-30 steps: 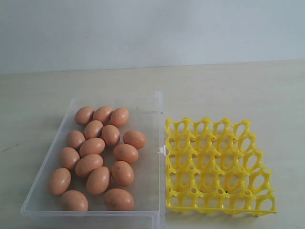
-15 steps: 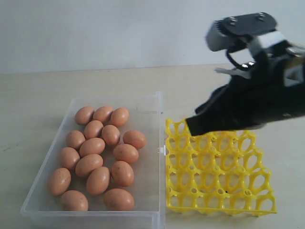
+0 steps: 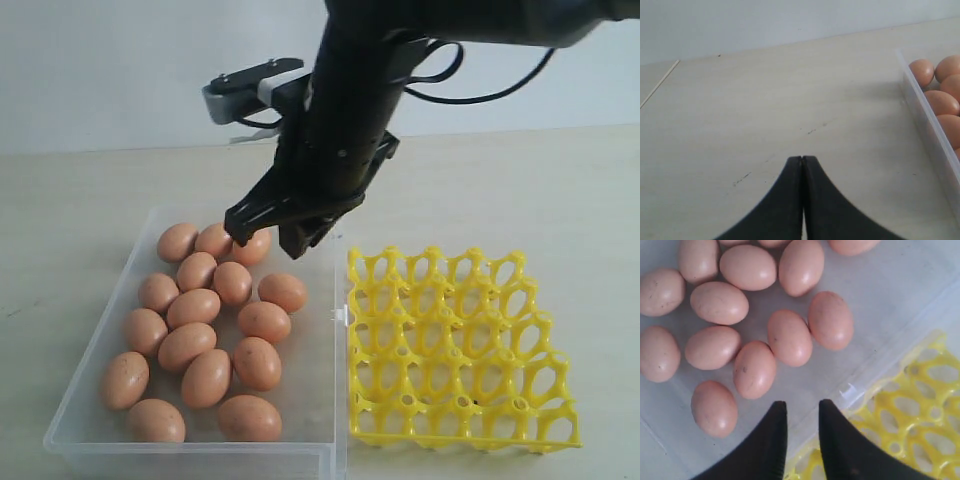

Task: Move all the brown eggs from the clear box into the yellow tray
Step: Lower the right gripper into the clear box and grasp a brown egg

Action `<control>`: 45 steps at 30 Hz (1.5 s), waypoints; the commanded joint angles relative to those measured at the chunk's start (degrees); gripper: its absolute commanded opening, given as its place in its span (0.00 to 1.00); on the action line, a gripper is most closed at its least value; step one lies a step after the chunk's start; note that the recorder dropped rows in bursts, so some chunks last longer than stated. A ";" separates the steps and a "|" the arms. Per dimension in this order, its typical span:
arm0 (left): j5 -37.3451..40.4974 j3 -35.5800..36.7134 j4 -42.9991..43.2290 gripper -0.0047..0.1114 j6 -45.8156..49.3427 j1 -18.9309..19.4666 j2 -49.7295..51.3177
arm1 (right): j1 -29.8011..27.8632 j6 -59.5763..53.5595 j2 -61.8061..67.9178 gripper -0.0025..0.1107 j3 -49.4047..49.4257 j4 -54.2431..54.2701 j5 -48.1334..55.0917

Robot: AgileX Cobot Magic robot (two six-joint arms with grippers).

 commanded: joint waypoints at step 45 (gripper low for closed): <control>-0.52 -0.23 -0.14 0.04 -0.29 -0.33 -0.32 | -0.65 -6.27 32.10 0.44 -27.88 -1.45 7.24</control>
